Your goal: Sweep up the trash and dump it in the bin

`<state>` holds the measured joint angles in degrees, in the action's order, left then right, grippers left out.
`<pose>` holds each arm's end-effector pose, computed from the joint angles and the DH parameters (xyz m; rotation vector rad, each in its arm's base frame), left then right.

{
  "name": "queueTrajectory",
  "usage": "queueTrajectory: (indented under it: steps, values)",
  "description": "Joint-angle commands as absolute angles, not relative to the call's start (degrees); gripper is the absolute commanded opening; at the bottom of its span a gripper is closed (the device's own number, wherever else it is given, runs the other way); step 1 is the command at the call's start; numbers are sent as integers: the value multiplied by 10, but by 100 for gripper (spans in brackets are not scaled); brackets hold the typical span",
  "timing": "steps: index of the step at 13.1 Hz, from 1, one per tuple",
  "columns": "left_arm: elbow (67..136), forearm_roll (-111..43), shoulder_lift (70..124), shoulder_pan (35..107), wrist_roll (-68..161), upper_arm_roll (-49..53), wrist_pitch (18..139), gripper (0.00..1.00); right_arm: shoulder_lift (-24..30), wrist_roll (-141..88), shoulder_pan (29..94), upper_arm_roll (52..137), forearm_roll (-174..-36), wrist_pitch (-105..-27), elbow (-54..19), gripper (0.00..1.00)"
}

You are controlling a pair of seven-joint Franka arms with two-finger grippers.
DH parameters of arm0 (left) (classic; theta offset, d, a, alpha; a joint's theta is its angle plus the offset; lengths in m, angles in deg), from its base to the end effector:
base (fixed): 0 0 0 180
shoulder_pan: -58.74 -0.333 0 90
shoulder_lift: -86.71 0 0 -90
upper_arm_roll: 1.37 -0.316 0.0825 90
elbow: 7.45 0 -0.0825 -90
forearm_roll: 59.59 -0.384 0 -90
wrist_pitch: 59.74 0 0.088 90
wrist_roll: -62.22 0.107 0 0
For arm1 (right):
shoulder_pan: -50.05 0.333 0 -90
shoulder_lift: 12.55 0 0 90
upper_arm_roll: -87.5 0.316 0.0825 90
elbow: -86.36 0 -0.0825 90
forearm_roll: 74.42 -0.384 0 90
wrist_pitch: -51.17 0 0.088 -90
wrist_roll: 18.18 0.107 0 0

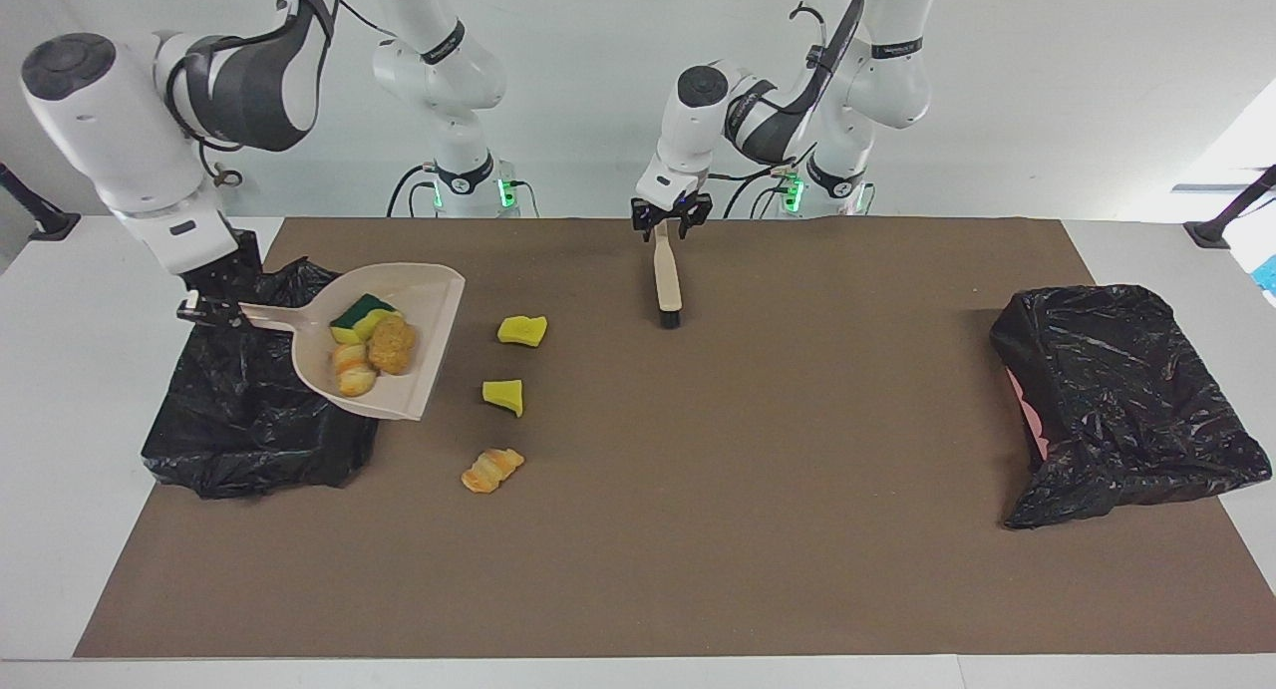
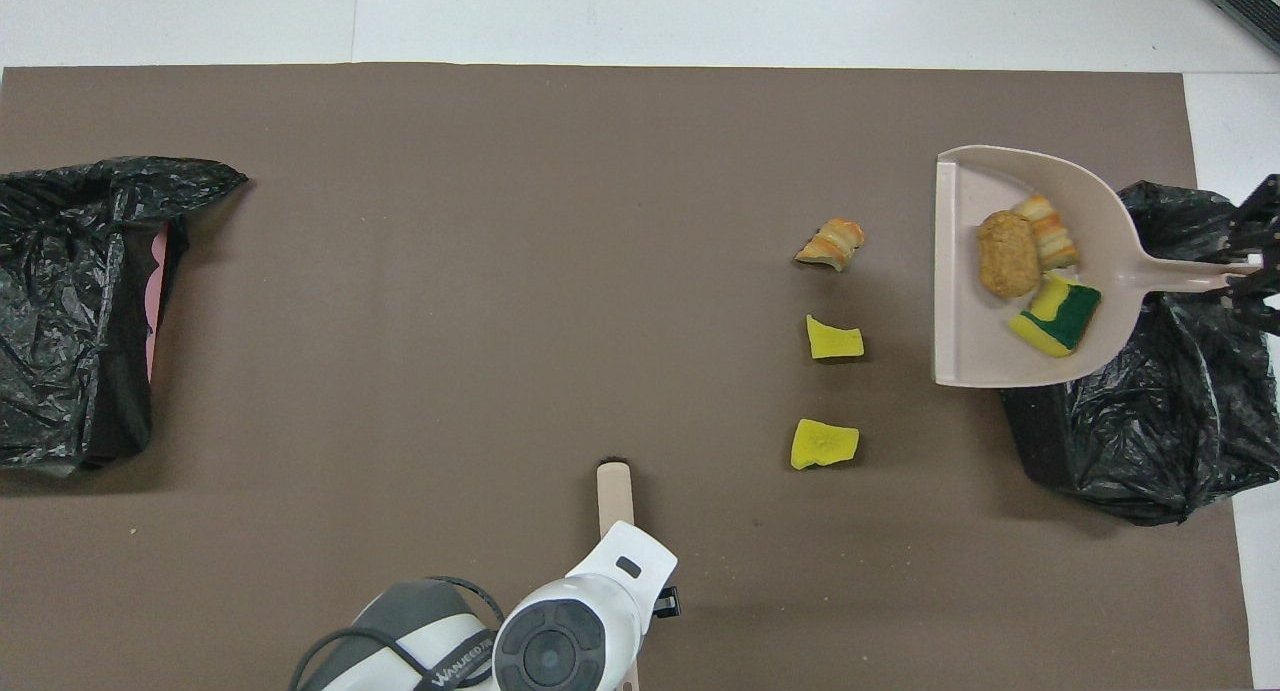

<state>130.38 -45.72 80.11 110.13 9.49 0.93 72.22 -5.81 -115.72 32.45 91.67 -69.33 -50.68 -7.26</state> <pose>0.2794 -0.3886 0.3599 3.0111 0.2181 -0.2019 0.5836 -0.1494 0.5450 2.2657 2.0781 -0.0767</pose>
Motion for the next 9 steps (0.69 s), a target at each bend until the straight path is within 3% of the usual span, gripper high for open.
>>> queueTrajectory:
  steps: [1, 5, 9]
  values:
    - [1260, -472, 799, 1032, 128, 8, 687, 100, -67, -1244, 263, 922, -696, -531, -79, 0]
    - [1164, -472, 820, 911, 223, 7, 636, 100, -74, -1285, 214, 922, -604, -567, -87, 0]
    - [1047, -490, 852, 809, 343, 6, 524, 100, -111, -1214, 214, 922, -451, -646, -169, 0]
